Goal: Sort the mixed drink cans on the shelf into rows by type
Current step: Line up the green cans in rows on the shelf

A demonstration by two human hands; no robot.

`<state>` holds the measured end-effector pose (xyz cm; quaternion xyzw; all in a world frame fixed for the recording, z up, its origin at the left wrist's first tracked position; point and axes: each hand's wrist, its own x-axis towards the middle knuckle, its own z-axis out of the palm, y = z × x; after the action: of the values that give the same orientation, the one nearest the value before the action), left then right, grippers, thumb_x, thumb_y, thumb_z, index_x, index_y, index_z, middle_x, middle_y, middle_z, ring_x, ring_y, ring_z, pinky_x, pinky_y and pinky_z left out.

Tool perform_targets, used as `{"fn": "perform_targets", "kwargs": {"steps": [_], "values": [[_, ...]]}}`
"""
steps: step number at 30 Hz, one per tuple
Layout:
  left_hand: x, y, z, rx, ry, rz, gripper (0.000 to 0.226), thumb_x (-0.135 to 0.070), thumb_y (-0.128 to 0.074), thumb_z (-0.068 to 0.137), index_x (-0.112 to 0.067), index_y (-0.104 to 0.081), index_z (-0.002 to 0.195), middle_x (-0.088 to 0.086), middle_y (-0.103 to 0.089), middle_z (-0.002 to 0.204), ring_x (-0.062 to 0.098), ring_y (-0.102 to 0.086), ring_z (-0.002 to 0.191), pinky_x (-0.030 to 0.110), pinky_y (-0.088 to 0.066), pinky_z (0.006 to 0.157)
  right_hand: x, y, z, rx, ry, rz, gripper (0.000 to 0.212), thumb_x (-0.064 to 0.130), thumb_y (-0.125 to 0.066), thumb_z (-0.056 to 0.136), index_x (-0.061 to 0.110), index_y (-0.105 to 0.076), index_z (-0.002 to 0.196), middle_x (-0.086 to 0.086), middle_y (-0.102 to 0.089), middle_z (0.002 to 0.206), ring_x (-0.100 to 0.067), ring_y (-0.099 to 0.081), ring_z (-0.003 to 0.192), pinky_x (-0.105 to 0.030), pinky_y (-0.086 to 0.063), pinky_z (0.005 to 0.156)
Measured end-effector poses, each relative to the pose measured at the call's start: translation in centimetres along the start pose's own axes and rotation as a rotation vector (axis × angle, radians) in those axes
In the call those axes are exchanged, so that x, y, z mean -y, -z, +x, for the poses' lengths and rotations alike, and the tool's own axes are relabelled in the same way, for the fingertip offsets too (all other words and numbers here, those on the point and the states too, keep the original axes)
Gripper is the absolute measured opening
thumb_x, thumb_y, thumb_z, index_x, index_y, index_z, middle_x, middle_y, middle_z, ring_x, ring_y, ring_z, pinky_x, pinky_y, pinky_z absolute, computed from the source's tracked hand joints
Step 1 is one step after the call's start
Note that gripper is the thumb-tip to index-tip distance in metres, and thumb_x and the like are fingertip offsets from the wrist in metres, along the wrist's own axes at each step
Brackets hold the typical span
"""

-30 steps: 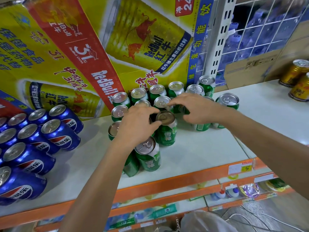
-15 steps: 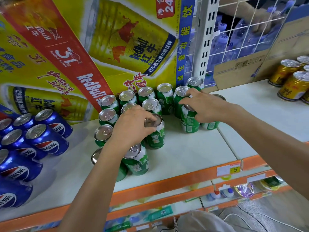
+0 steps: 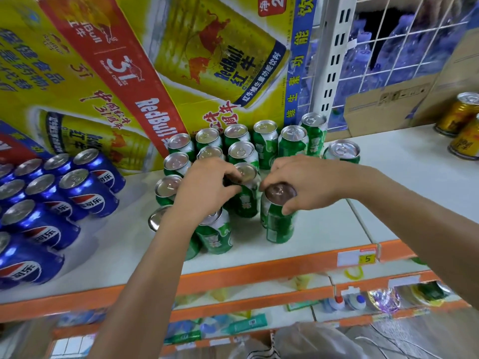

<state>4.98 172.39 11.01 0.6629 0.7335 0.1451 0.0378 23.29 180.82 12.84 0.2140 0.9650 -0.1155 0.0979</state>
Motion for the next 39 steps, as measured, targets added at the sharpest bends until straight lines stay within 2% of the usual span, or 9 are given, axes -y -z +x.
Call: {"fn": "perform_targets", "kwargs": {"steps": [9,13,16,20,24,27,32,36,39], "values": [[1.2,0.8,-2.0,-0.006,-0.032,-0.084,0.021,-0.021,-0.070,0.081,-0.023,-0.073,0.101,-0.001,-0.068,0.102,0.020,-0.059,0.098,0.034,-0.045,0.086,4.3,-1.7,1.4,-0.116,0.055,0.028,0.052,0.027,-0.071,0.079,0.018,-0.049,0.126,-0.003,-0.047,0.107,-0.023,-0.045,0.108,-0.033,-0.032,0.097],[1.9,0.9,-3.3,-0.032,-0.086,-0.134,0.019,-0.013,-0.070,0.079,-0.019,-0.074,0.096,-0.002,-0.070,0.096,0.018,-0.061,0.093,0.021,-0.037,0.076,5.1,-1.9,1.4,-0.182,0.090,0.065,0.041,0.015,-0.069,0.079,0.013,-0.048,0.114,0.006,-0.036,0.095,-0.016,-0.041,0.097,-0.024,-0.024,0.090],[2.1,0.8,-4.0,-0.043,-0.073,-0.129,0.020,-0.015,-0.068,0.082,-0.020,-0.074,0.100,-0.002,-0.071,0.097,0.017,-0.059,0.094,0.016,-0.029,0.071,5.0,-1.9,1.8,-0.162,0.079,0.070,0.043,0.016,-0.070,0.079,0.013,-0.050,0.116,0.005,-0.040,0.099,-0.016,-0.043,0.101,-0.026,-0.026,0.092],[2.3,0.8,-3.7,-0.034,-0.067,-0.150,0.019,-0.016,-0.066,0.084,-0.022,-0.073,0.100,-0.006,-0.069,0.098,0.012,-0.058,0.094,0.016,-0.032,0.074,4.4,-1.6,2.2,-0.114,0.067,0.124,0.044,0.028,-0.073,0.077,0.013,-0.052,0.113,-0.002,-0.044,0.104,-0.020,-0.044,0.101,-0.036,-0.039,0.089],[2.8,1.3,-2.0,-0.047,-0.047,-0.150,0.017,-0.021,-0.065,0.084,-0.028,-0.072,0.098,-0.007,-0.069,0.099,0.011,-0.061,0.090,0.027,-0.046,0.079,2.9,-0.6,2.4,-0.213,0.076,0.198,0.036,0.035,-0.064,0.087,0.018,-0.056,0.117,0.001,-0.051,0.102,-0.010,-0.042,0.089,-0.024,-0.034,0.076],[2.3,1.7,-0.5,-0.069,-0.055,-0.154,0.020,-0.019,-0.066,0.084,-0.022,-0.072,0.102,-0.003,-0.069,0.104,0.015,-0.061,0.097,0.028,-0.045,0.084,0.8,0.2,3.2,-0.320,0.026,0.226,0.030,0.030,-0.062,0.089,0.016,-0.060,0.115,-0.001,-0.059,0.106,-0.005,-0.048,0.081,-0.019,-0.031,0.072],[1.4,0.8,2.9,-0.040,-0.030,-0.082,0.036,-0.027,-0.064,0.087,-0.022,-0.062,0.122,0.000,-0.061,0.124,0.019,-0.055,0.111,0.025,-0.037,0.085,-3.4,1.7,5.1,-0.364,-0.113,0.129,0.029,0.018,-0.058,0.089,0.016,-0.061,0.117,-0.006,-0.059,0.117,-0.023,-0.051,0.110,-0.036,-0.041,0.095],[0.9,-0.1,6.6,-0.013,-0.019,0.001,0.043,-0.029,-0.062,0.088,-0.019,-0.056,0.130,0.004,-0.052,0.136,0.022,-0.048,0.123,0.032,-0.035,0.101,-6.8,2.8,7.1,-0.324,-0.230,-0.058,0.039,0.018,-0.058,0.090,0.014,-0.052,0.128,-0.011,-0.054,0.128,-0.028,-0.047,0.119,-0.037,-0.037,0.100],[0.8,-0.6,9.0,-0.008,0.002,0.049,0.039,-0.030,-0.061,0.089,-0.016,-0.059,0.125,0.006,-0.054,0.133,0.024,-0.048,0.122,0.035,-0.037,0.100,-8.6,3.1,8.6,-0.287,-0.243,-0.040,0.045,0.022,-0.062,0.087,0.018,-0.051,0.130,-0.012,-0.057,0.126,-0.030,-0.052,0.115,-0.041,-0.045,0.095]]}}
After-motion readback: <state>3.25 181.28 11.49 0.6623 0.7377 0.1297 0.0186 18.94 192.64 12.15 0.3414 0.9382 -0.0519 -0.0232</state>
